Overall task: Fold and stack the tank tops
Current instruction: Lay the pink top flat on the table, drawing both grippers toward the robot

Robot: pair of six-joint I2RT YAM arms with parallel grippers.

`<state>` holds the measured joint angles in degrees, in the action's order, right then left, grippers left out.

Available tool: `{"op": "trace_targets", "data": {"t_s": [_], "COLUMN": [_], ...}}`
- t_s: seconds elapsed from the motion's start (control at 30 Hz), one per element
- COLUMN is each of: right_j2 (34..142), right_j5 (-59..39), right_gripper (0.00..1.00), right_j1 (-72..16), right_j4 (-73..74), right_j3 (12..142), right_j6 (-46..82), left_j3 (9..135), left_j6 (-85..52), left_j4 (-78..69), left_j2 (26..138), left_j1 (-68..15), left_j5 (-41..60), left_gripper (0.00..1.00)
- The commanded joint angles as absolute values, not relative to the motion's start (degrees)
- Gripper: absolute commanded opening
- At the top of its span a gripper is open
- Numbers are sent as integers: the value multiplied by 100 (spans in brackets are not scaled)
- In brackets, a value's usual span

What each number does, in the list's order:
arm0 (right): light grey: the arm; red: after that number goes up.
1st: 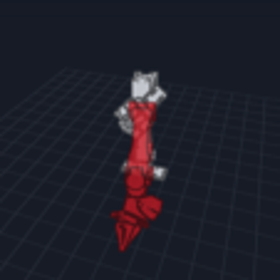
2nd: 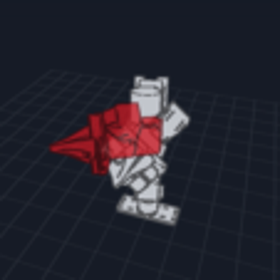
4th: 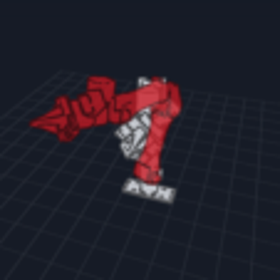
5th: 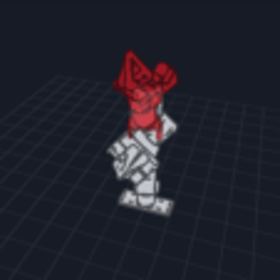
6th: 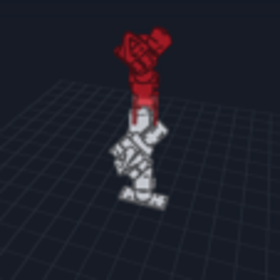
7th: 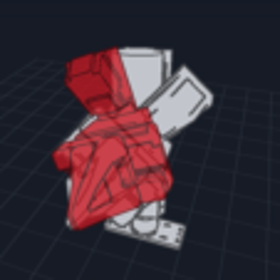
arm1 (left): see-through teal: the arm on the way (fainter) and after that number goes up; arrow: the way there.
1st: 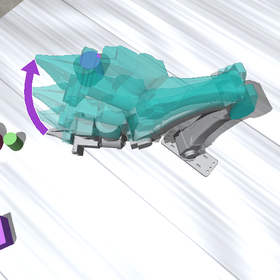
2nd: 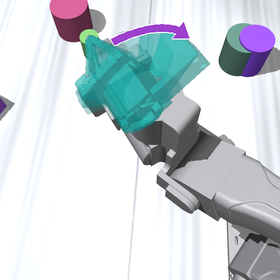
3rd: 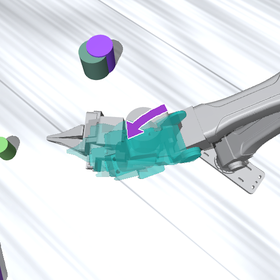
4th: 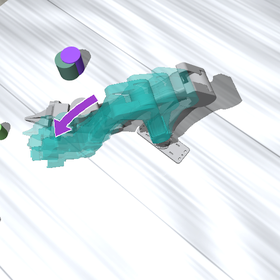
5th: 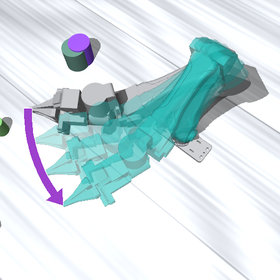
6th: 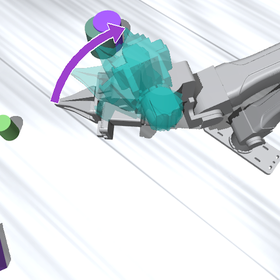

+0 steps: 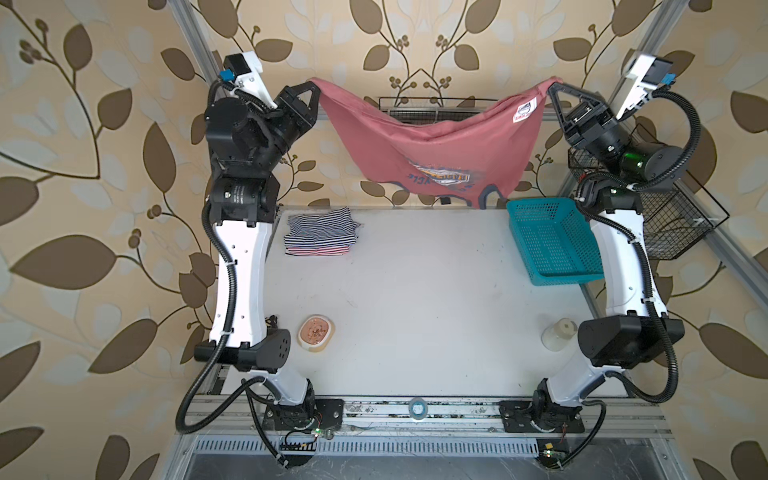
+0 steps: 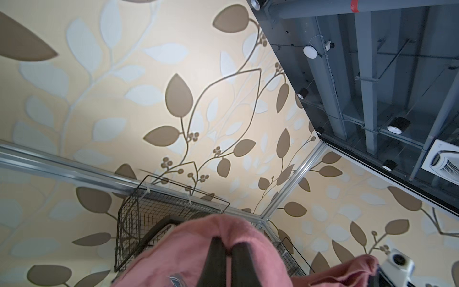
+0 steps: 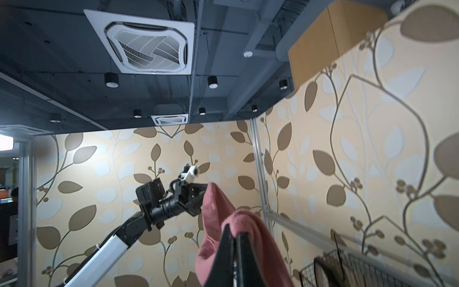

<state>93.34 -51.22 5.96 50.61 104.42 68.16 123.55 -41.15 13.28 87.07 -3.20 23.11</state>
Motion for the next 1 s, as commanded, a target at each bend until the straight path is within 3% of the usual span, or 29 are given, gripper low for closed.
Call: {"op": "trace_targets", "data": {"t_s": [0.0,0.13,0.23,0.3,0.63,0.97], "right_j2": [8554,7018,6064,5726,5267,5191], "right_j5": [-5351,-5243,-4499,-3962,-2958,-871], "right_gripper": [0,0,0,0,0,0], "right_j1": [552,378,-72,-365,-634,-1386], "right_j4": [5560,3446,284,-955,-3116,-5054], "right_j3": [8503,6183,5666,5459,4307,4860], "right_j6": [6810,5021,2991,2338,2496,2426], "left_j3": [10539,7864,6342,5669,4248,4000], "left_j6": [-3448,-3199,-3240,-3321,-4254,-4700], "left_j4": [1047,987,1265,1518,2465,3048], "left_j2": [7847,6734,6200,5950,5671,5793], "left_j1": [-787,-1773,-2636,-3198,-4949,-5876], "left_j5": [2400,1943,1380,971,-24,-84], "left_gripper": [0,0,0,0,0,0]}}
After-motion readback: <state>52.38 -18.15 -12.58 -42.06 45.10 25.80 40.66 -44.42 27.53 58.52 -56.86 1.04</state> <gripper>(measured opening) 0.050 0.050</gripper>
